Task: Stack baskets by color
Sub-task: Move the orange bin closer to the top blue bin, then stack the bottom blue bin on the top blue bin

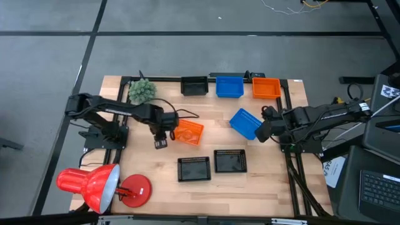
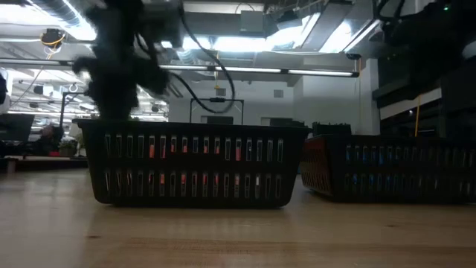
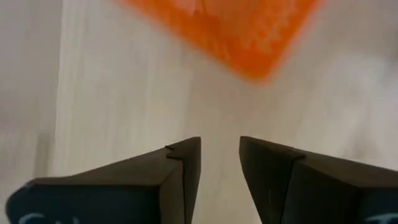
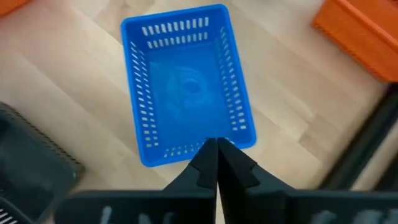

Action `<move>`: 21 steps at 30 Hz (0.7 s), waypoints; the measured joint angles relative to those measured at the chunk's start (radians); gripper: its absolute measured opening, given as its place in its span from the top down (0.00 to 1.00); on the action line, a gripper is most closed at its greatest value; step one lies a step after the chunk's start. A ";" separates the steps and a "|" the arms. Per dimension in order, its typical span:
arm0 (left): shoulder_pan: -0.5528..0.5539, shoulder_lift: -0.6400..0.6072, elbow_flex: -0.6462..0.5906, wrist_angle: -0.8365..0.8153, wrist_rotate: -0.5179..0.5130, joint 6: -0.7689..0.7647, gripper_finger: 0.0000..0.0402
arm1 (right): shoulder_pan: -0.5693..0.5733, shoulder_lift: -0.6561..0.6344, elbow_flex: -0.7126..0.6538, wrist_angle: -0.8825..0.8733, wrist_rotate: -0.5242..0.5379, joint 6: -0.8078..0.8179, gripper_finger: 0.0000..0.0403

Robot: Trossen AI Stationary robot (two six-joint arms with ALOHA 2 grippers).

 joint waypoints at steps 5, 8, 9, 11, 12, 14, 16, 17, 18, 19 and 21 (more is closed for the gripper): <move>0.032 0.134 0.015 0.441 -0.061 0.060 0.75 | 0.000 0.000 -0.002 0.050 -0.006 -0.053 1.00; 0.061 0.197 0.093 0.652 -0.066 0.118 0.75 | 0.000 -0.004 -0.001 0.075 -0.009 -0.063 1.00; 0.068 0.209 0.125 0.653 -0.064 0.132 0.75 | 0.000 -0.006 -0.001 0.074 -0.015 -0.064 1.00; 0.072 0.222 0.187 0.610 -0.061 0.143 0.75 | 0.000 -0.006 -0.001 0.073 -0.033 -0.056 1.00; 0.071 0.219 0.208 0.553 -0.061 0.146 0.75 | 0.000 -0.006 -0.001 0.073 -0.044 -0.054 1.00; 0.064 0.219 0.238 0.448 -0.060 0.146 0.75 | 0.000 -0.005 -0.001 0.074 -0.058 -0.055 1.00; 0.057 0.220 0.260 0.323 -0.057 0.135 0.75 | 0.000 -0.003 -0.001 0.074 -0.060 -0.058 1.00; 0.053 0.220 0.270 0.267 -0.057 0.128 0.75 | 0.000 -0.002 -0.001 0.074 -0.060 -0.061 1.00; 0.050 0.220 0.277 0.222 -0.057 0.113 0.75 | 0.000 -0.001 -0.001 0.074 -0.060 -0.076 1.00; 0.045 0.220 0.281 0.181 -0.058 0.104 0.75 | 0.000 -0.001 -0.001 0.076 -0.060 -0.086 1.00; 0.038 0.220 0.282 0.111 -0.065 0.064 0.75 | -0.007 0.001 -0.001 0.081 -0.063 -0.085 0.98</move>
